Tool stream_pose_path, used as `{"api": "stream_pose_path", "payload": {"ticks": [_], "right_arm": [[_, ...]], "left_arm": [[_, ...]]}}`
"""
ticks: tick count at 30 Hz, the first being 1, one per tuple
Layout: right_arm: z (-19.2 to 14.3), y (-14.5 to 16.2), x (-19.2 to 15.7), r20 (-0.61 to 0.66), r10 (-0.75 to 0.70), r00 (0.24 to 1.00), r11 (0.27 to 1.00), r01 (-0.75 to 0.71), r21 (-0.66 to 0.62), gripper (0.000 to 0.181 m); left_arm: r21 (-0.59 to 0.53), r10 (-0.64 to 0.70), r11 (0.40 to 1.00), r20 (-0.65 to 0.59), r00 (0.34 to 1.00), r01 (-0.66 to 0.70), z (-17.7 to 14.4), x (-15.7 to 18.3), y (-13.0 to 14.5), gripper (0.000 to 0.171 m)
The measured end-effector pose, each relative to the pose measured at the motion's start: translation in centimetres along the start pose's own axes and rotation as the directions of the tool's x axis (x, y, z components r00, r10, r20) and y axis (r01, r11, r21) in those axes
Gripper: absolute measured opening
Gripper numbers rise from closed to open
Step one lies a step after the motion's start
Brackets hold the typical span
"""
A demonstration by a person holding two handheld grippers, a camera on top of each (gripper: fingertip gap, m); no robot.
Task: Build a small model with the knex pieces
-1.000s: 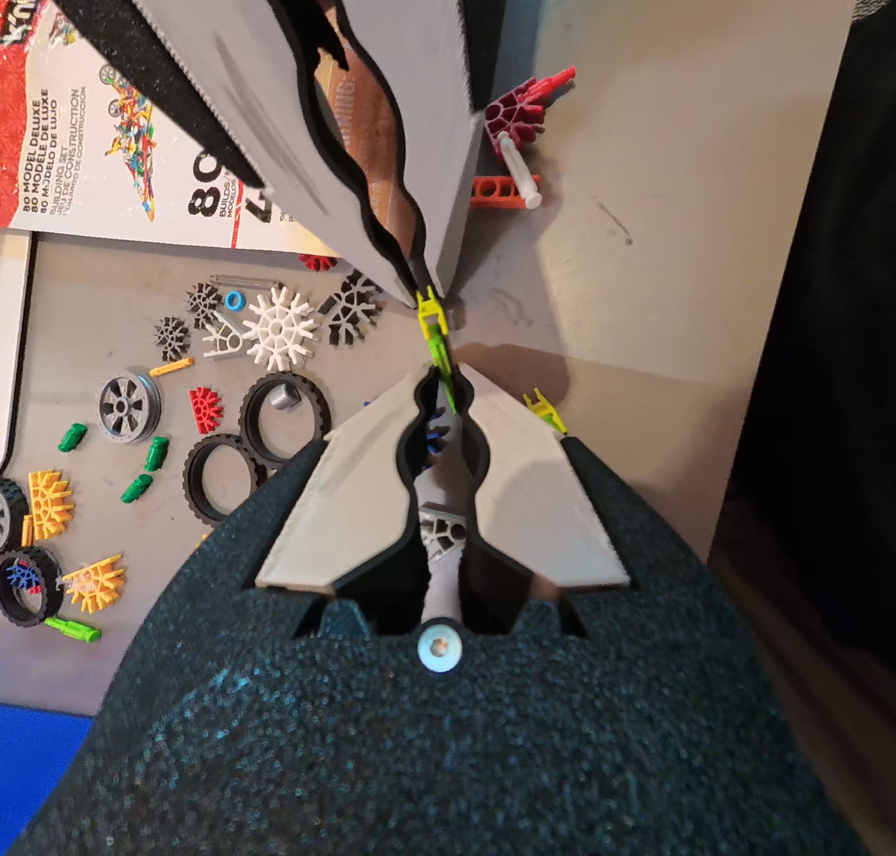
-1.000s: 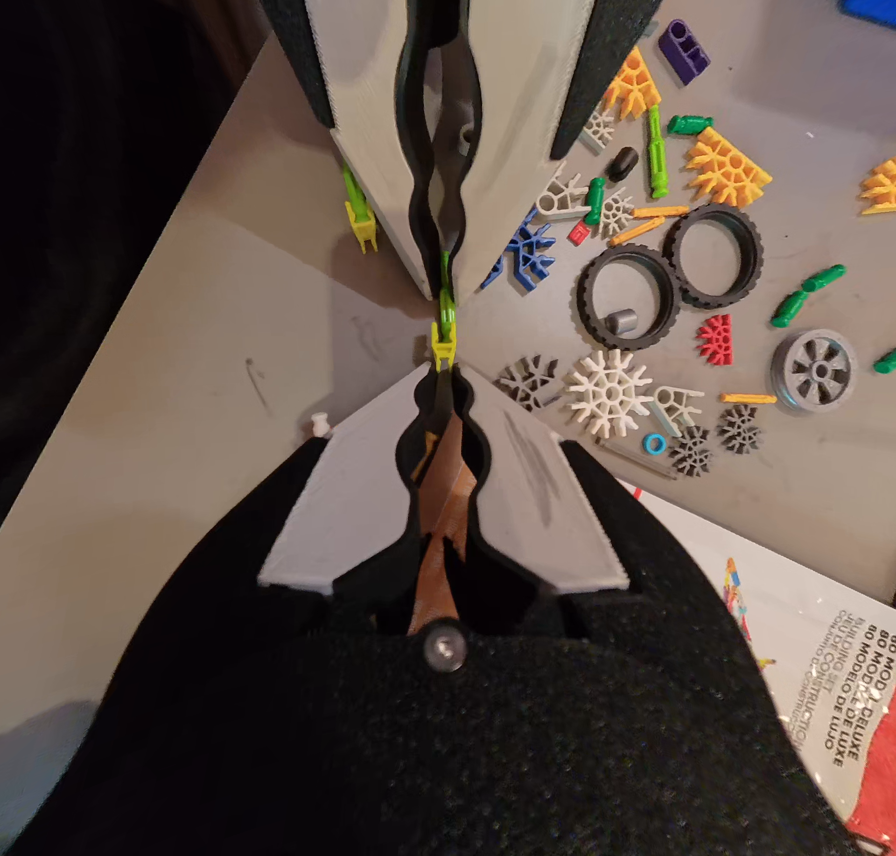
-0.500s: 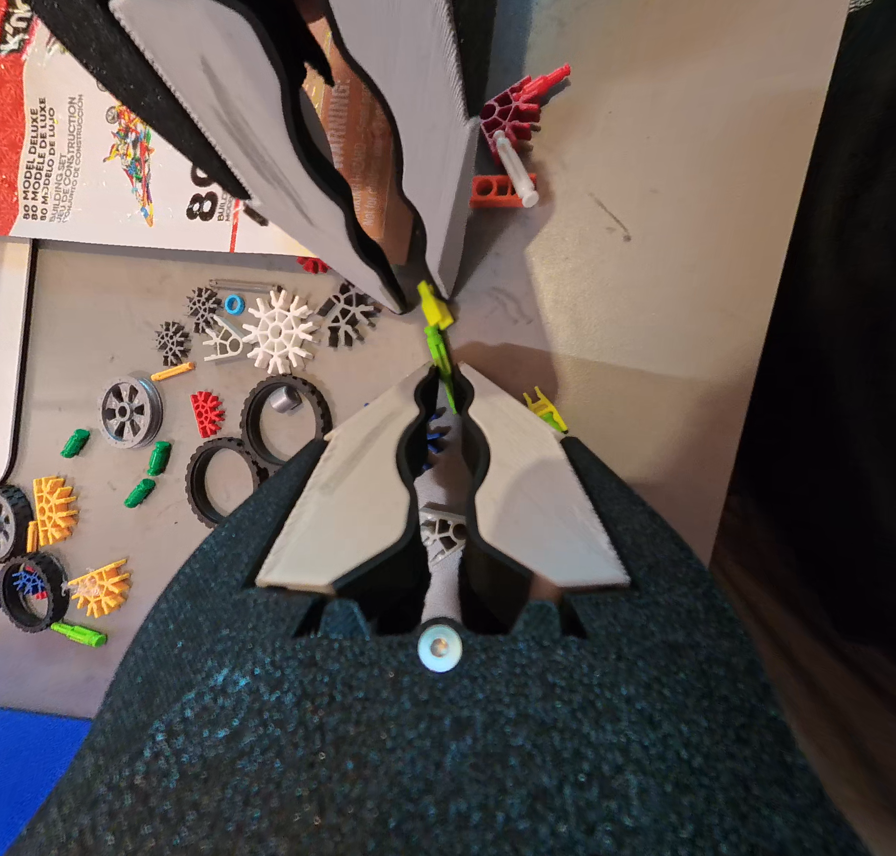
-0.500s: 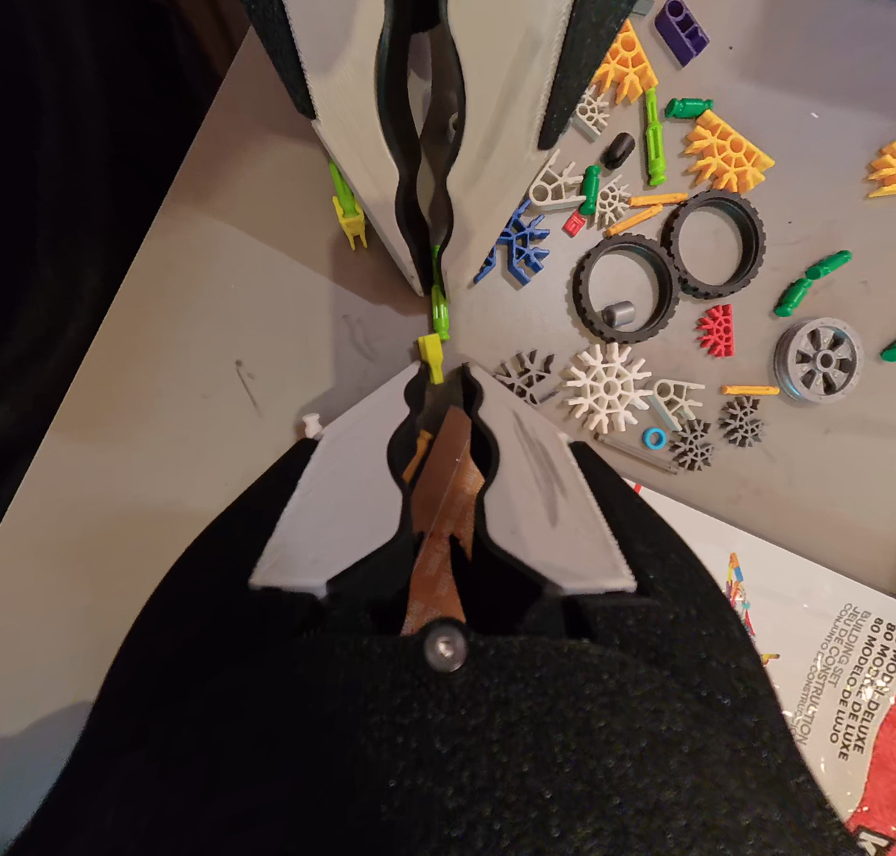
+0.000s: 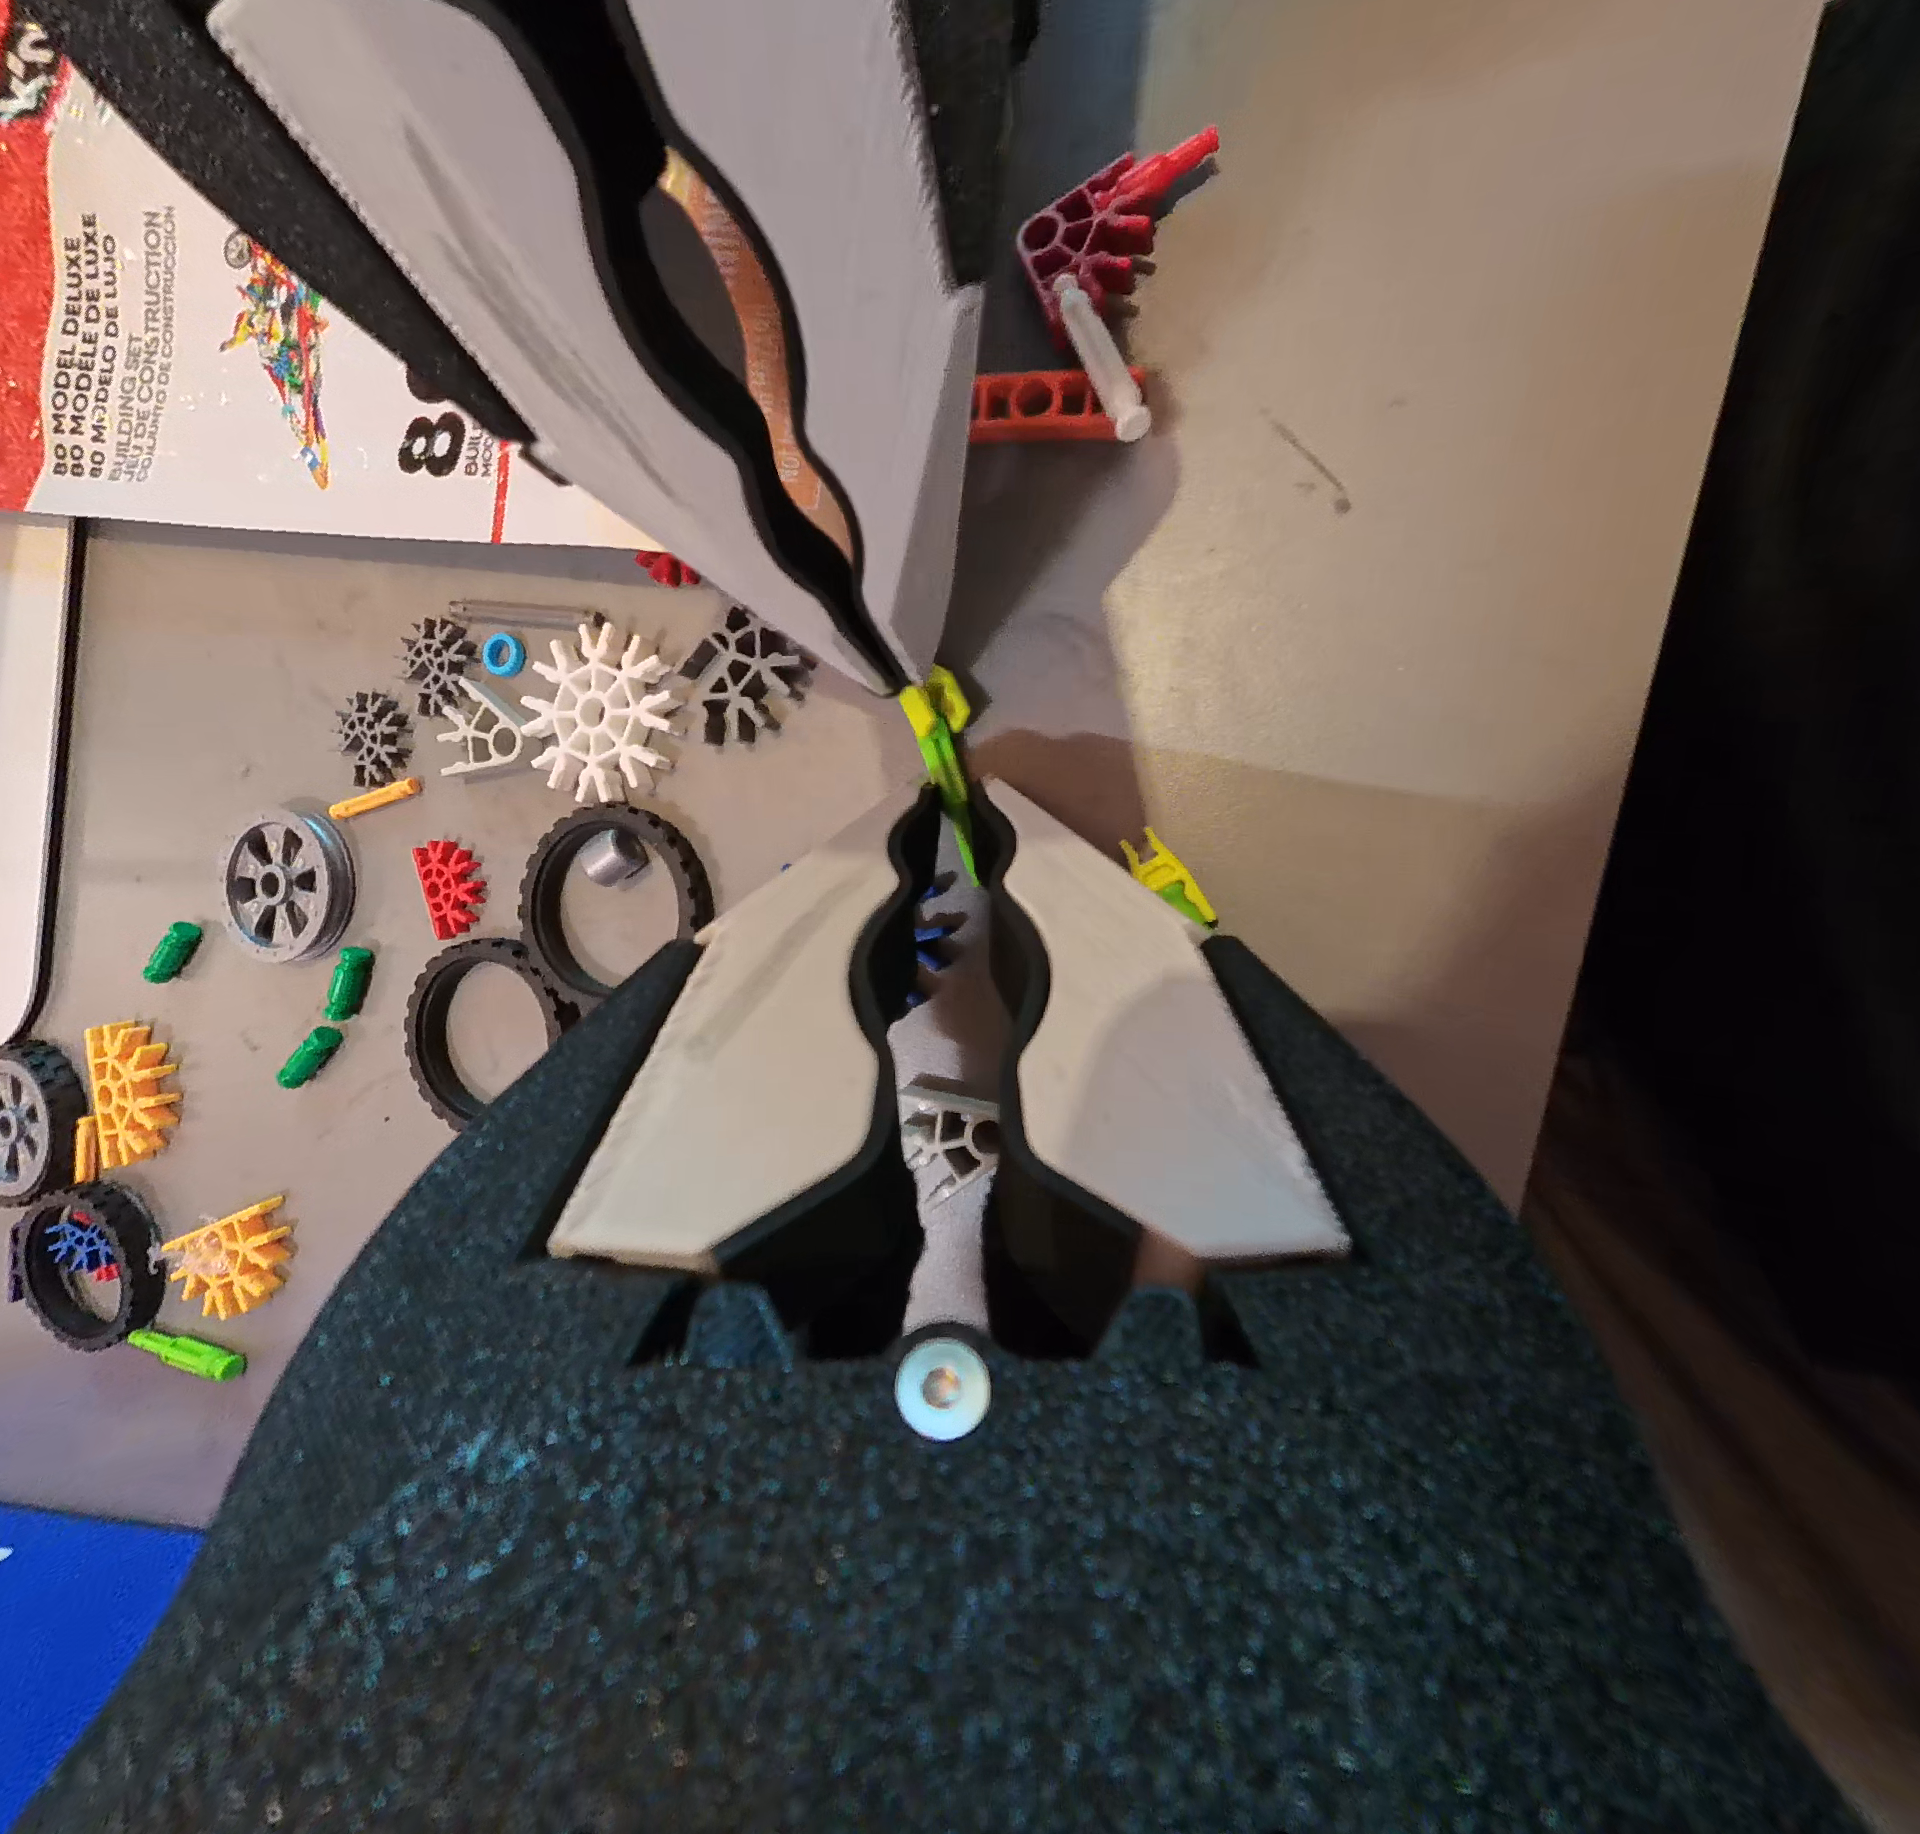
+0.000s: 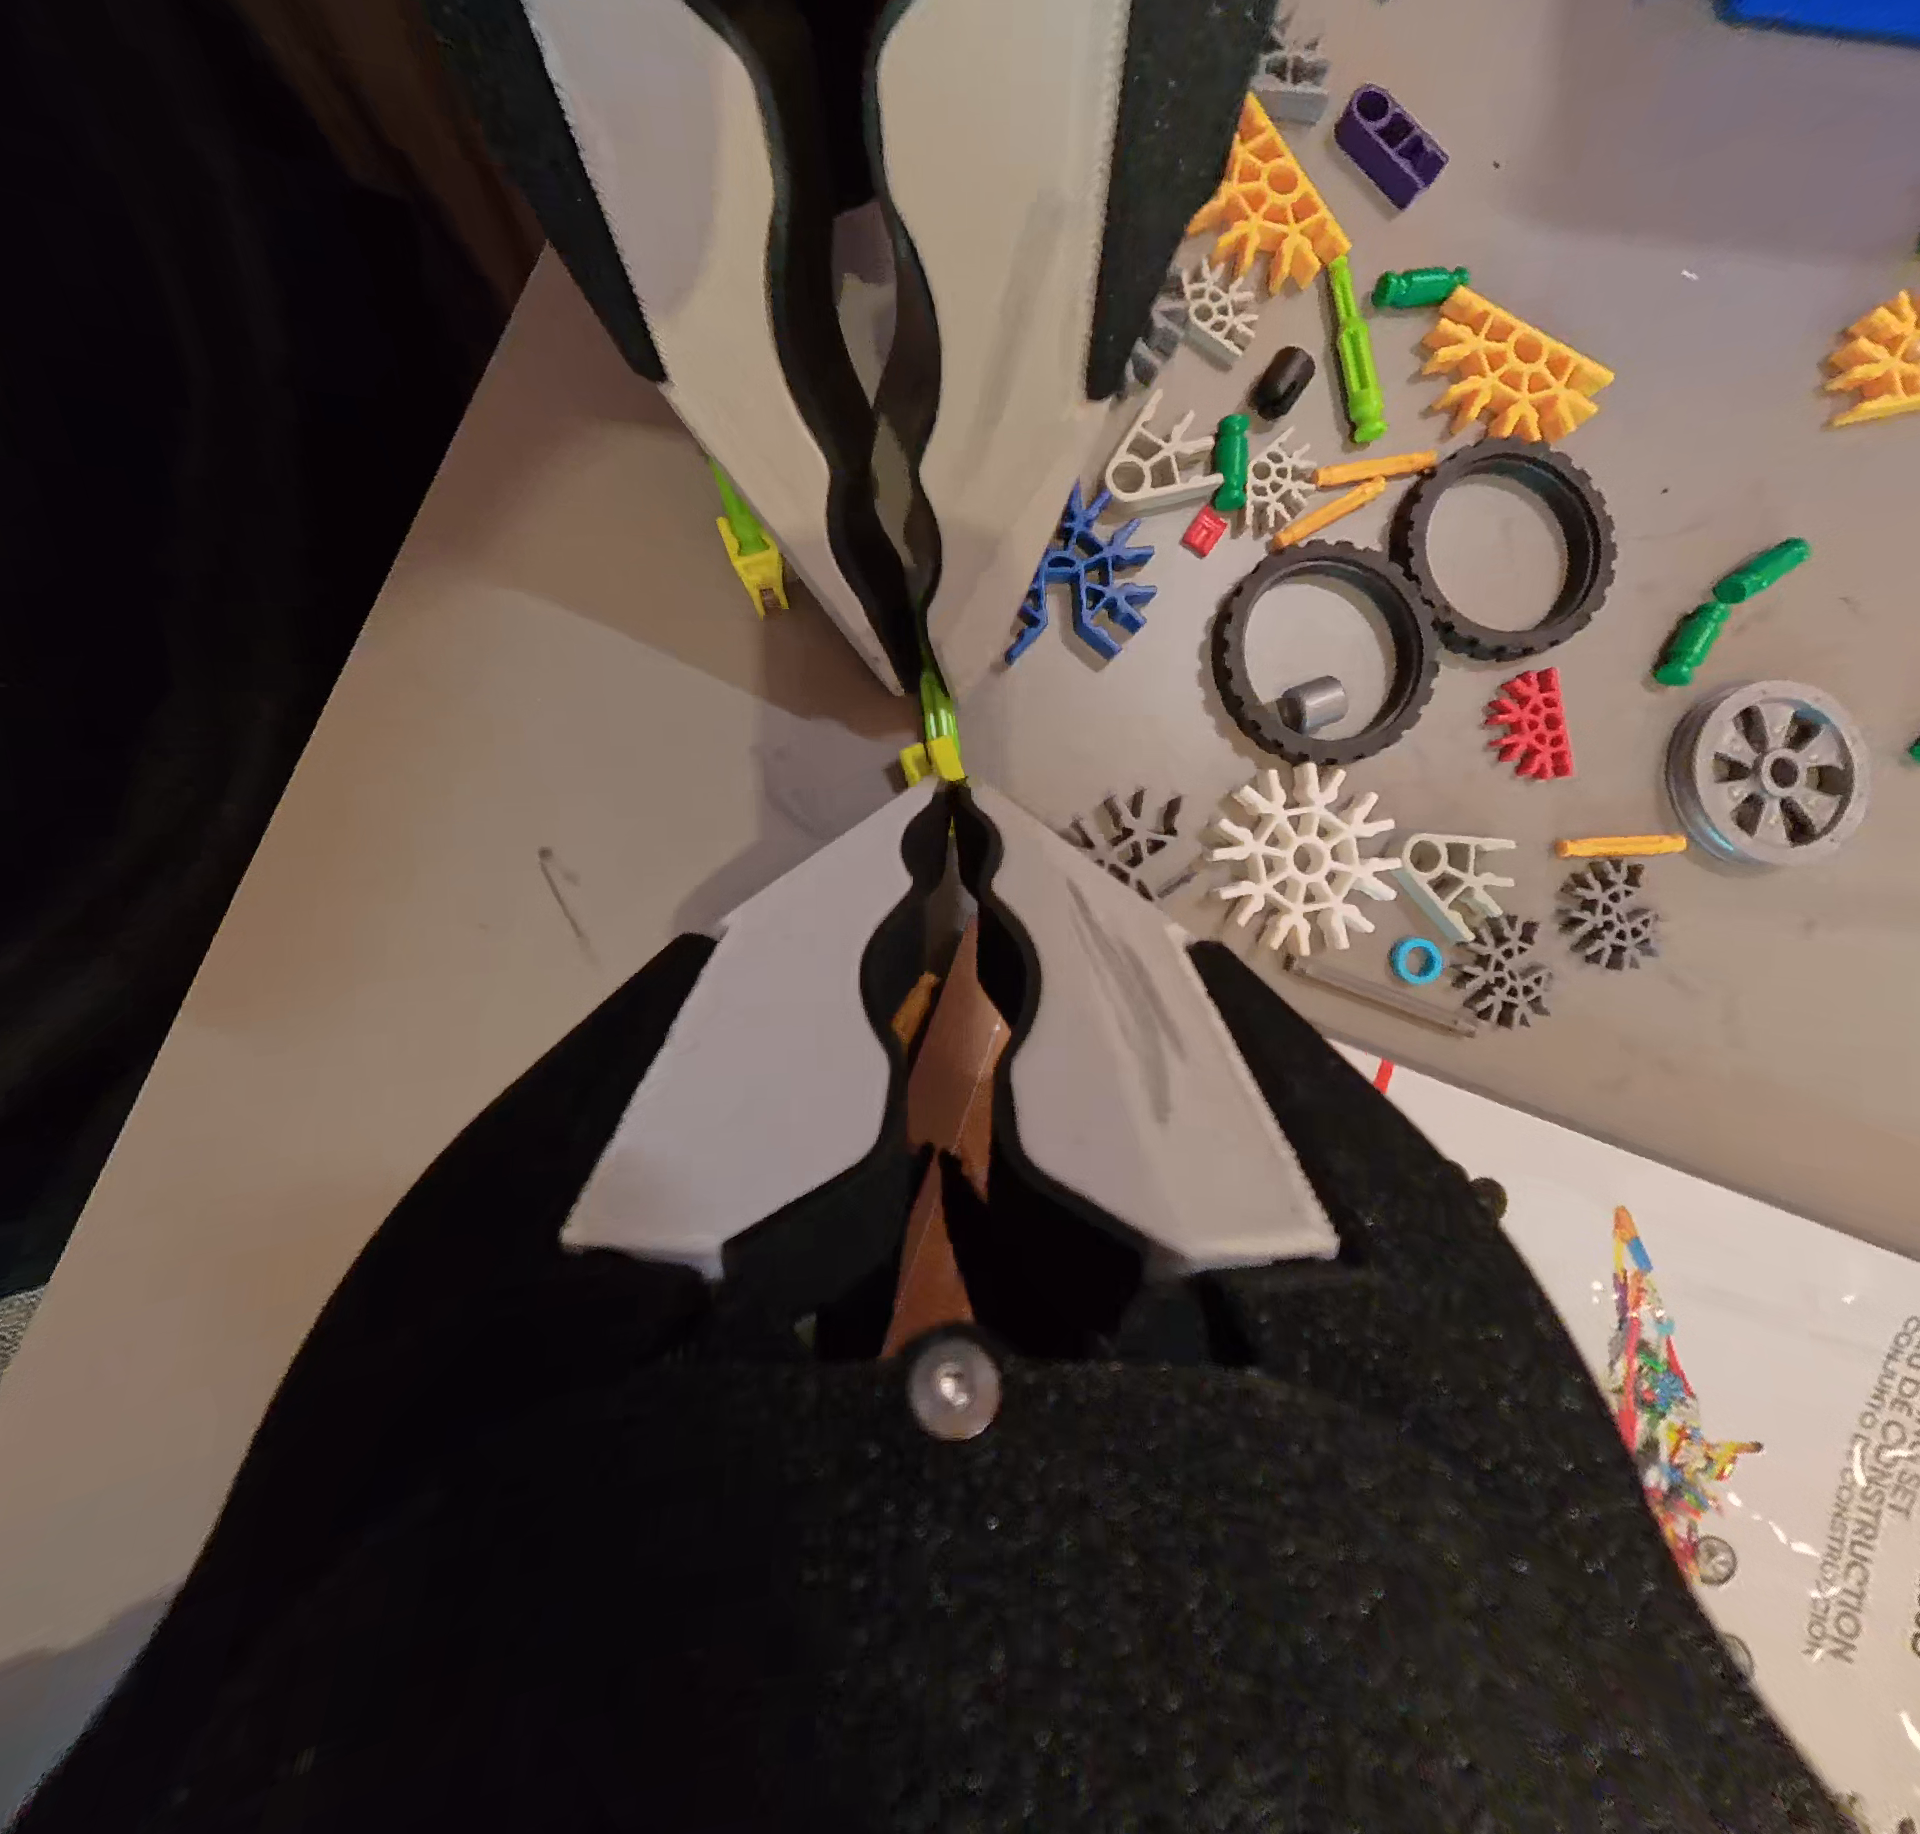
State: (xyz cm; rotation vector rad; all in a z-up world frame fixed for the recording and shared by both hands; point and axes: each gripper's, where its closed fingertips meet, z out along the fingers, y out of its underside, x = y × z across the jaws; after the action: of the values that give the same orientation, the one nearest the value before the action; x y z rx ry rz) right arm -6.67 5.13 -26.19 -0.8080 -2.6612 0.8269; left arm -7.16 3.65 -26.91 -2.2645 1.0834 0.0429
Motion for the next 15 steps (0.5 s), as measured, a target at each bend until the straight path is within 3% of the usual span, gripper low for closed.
{"api": "stream_pose_path", "payload": {"ticks": [15], "right_arm": [[-0.05, -0.24, 0.08, -0.005, 0.038, 0.999, 0.999, -0.038, -0.024, 0.0]], "left_arm": [[-0.002, 0.002, 1.0, -0.001, 1.0, -0.002, -0.01, 0.04, 0.01, 0.004]]}}
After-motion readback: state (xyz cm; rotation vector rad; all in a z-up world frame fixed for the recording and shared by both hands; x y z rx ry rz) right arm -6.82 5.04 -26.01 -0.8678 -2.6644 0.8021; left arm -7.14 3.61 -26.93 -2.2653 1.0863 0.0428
